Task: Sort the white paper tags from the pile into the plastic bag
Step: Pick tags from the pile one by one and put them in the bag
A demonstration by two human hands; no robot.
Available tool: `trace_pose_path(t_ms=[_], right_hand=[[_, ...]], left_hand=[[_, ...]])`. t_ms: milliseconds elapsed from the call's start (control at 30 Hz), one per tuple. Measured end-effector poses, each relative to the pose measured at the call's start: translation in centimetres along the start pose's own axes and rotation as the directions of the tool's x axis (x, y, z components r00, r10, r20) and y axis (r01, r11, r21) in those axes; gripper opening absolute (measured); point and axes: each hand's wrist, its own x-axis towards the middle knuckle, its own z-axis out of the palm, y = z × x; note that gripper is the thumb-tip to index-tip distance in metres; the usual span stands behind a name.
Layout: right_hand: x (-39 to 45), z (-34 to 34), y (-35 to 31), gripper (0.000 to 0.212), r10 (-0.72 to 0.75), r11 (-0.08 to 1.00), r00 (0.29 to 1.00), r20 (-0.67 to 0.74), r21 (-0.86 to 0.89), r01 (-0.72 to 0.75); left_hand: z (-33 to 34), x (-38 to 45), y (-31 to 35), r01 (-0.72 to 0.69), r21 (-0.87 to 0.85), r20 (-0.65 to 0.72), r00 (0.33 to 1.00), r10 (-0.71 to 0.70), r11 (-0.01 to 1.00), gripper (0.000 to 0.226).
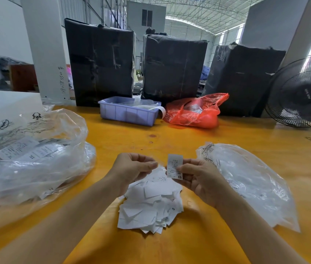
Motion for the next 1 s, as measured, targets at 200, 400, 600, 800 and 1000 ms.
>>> trace_pose_path(t_ms=[200,400,600,800,1000], right_hand=[[0.0,0.0,-0.5,0.013,-0.166,0.986,0.978,-0.125,0.000,0.168],[-0.3,0.2,-0.2,0.024,-0.389,0.917,0.918,-0.079,-0.130,0.378],[-0.5,0.6,0.6,0.028,-0.545,0.711,0.838,0.028,-0.515,0.479],[-0.4,0.5,0.8,0.027,-0.558,0.654,0.827,0.063,-0.581,0.485],[-0.4,0.6,1.0,0.026,-0.616,0.598,0.786,0.052,-0.619,0.509]], left_hand=[[0.6,-0.4,-0.2,-0.005,-0.032,0.038,0.999,0.006,0.999,0.015],[0.9,-0.6,-0.1,-0.001,-0.064,0.046,0.999,0.004,0.998,0.016],[0.9,-0.9,0.0,0.004,-0.043,0.072,0.997,-0.001,0.999,0.017],[0.9,-1.0,0.2,0.008,-0.034,0.078,0.997,-0.005,0.999,0.020],[1.0,-1.2,0.4,0.020,-0.028,0.086,0.996,-0.017,0.999,0.023]])
